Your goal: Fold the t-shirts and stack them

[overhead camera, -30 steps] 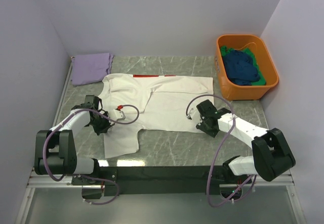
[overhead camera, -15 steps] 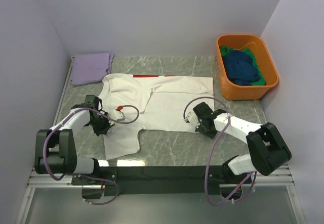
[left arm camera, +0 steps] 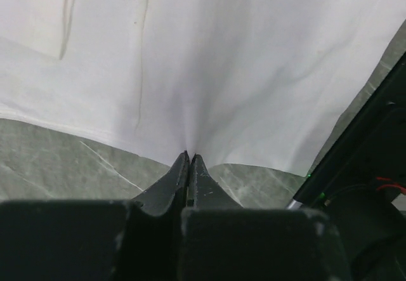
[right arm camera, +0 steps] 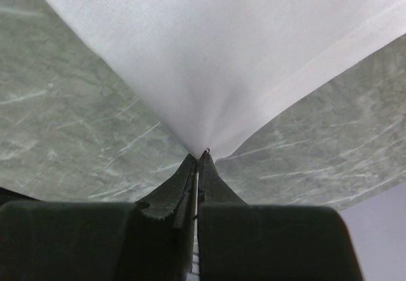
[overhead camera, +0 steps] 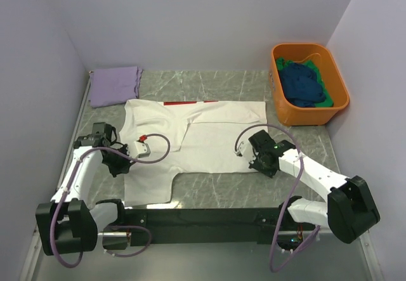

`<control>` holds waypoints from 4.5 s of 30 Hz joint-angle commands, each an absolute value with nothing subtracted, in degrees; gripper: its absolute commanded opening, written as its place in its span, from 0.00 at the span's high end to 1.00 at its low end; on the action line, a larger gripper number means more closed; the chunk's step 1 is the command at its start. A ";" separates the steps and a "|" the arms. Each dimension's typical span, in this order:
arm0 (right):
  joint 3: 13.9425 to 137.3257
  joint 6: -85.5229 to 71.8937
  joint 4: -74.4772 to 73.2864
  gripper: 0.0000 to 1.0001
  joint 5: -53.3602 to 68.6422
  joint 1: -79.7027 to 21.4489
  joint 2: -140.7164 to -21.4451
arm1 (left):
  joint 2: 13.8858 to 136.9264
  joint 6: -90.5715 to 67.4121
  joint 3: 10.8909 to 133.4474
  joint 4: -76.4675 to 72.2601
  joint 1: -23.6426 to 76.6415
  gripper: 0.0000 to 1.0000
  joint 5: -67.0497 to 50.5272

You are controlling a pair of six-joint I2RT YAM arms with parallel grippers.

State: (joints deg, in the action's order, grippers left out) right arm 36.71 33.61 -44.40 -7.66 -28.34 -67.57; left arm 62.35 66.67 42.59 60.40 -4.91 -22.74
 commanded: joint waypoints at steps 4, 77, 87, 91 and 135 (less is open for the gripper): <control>40.34 36.56 -46.76 1.00 -6.06 -26.11 -66.53 | 64.68 67.24 49.03 64.95 -8.25 0.99 -27.24; 67.33 33.04 -51.85 0.75 -4.49 -18.90 -106.01 | 88.45 37.86 54.67 50.09 -11.15 0.74 -20.02; 72.42 31.03 -57.83 0.57 5.88 -18.72 -97.74 | 72.78 53.96 56.79 57.66 4.02 0.59 -26.46; 73.04 29.80 -57.92 0.52 7.03 -17.06 -96.86 | 72.33 52.21 52.13 56.86 15.45 0.59 -19.88; 76.20 27.86 -58.89 0.53 7.56 -11.16 -99.32 | 112.28 49.66 92.97 54.32 19.43 0.99 -14.85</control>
State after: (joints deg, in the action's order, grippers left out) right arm 73.87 28.95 -58.19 6.50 -11.62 -98.94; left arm 104.57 47.86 88.51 54.68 20.82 -14.44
